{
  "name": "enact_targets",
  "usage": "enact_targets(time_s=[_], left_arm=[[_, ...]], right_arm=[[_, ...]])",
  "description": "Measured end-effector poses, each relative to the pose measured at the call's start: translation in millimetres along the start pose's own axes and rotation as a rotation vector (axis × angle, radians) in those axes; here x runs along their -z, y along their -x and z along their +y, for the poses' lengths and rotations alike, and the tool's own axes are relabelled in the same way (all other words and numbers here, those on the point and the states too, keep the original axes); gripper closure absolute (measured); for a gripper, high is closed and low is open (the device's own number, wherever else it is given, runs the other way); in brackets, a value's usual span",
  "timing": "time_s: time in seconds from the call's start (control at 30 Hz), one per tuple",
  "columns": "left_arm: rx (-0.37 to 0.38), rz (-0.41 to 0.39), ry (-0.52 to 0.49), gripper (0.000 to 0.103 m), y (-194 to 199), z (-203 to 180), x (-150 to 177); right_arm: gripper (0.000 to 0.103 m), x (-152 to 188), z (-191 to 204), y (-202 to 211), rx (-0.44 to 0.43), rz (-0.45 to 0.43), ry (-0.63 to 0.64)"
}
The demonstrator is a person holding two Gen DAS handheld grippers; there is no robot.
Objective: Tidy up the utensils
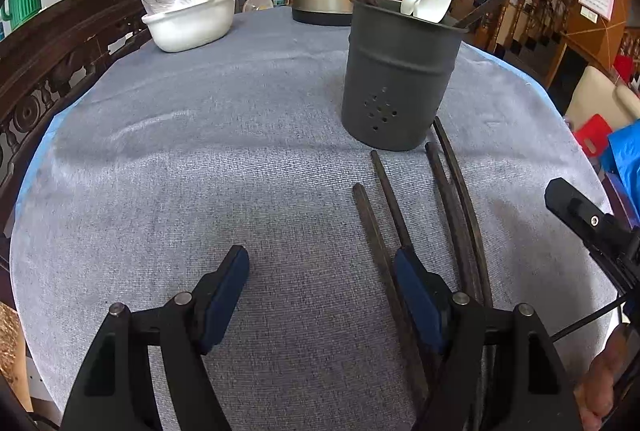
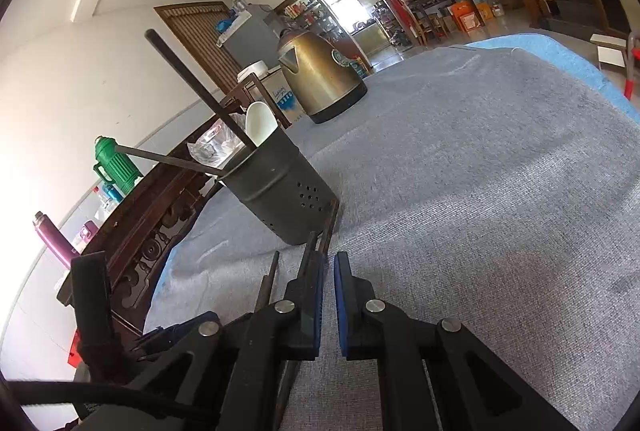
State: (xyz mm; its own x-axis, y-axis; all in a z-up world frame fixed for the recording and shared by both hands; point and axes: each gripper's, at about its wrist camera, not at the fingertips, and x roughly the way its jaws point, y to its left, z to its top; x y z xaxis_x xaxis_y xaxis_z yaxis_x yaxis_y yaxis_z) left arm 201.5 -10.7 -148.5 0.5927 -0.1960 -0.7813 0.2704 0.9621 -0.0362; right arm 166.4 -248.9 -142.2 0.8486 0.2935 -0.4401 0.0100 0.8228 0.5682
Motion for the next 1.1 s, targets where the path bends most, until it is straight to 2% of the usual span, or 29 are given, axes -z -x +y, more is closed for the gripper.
enact_targets(time_s=[0.07, 0.2, 0.37, 0.47, 0.53, 0.6, 0.83, 1.0, 1.1], left_arm=[[-0.010, 0.005, -0.003, 0.027, 0.0, 0.2, -0.1], [0.043, 0.014, 0.026, 0.045, 2.2, 3.1, -4.2], [0.099, 0.030, 0.025, 0.048, -2.9, 1.6, -13.2], [0.104, 0.022, 0.013, 0.063, -6.9, 3.3, -18.1], [0.107, 0.025, 0.003, 0.082, -8.1, 2.5, -21.1], [0.125, 0.033, -0.004, 0.094, -9.6, 4.9, -24.1], [0.163, 0.040, 0.007, 0.096, -7.1, 26.2, -34.2], [0.154, 0.015, 0.000, 0.096, 1.8, 39.6, -39.0], [0.150, 0.044, -0.016, 0.096, -2.1, 39.3, -35.1]], right_arm=[[0.095, -0.2, -0.8, 0.3, -0.001, 0.000, -0.002], [0.095, -0.5, -2.3, 1.1, -0.002, 0.001, -0.005], [0.095, -1.0, -2.6, -0.1, 0.005, 0.006, -0.008], [0.095, -1.1, -3.6, -0.4, 0.006, 0.008, -0.011], [0.095, -1.1, -4.5, -0.4, 0.005, 0.010, -0.014], [0.095, -1.3, -5.6, -0.6, 0.009, 0.012, -0.018], [0.095, -1.3, -7.5, -1.5, 0.020, 0.018, -0.025], [0.095, -1.3, -6.6, -4.0, 0.033, 0.044, -0.021], [0.095, -2.6, -6.8, -7.6, 0.007, 0.074, -0.034]])
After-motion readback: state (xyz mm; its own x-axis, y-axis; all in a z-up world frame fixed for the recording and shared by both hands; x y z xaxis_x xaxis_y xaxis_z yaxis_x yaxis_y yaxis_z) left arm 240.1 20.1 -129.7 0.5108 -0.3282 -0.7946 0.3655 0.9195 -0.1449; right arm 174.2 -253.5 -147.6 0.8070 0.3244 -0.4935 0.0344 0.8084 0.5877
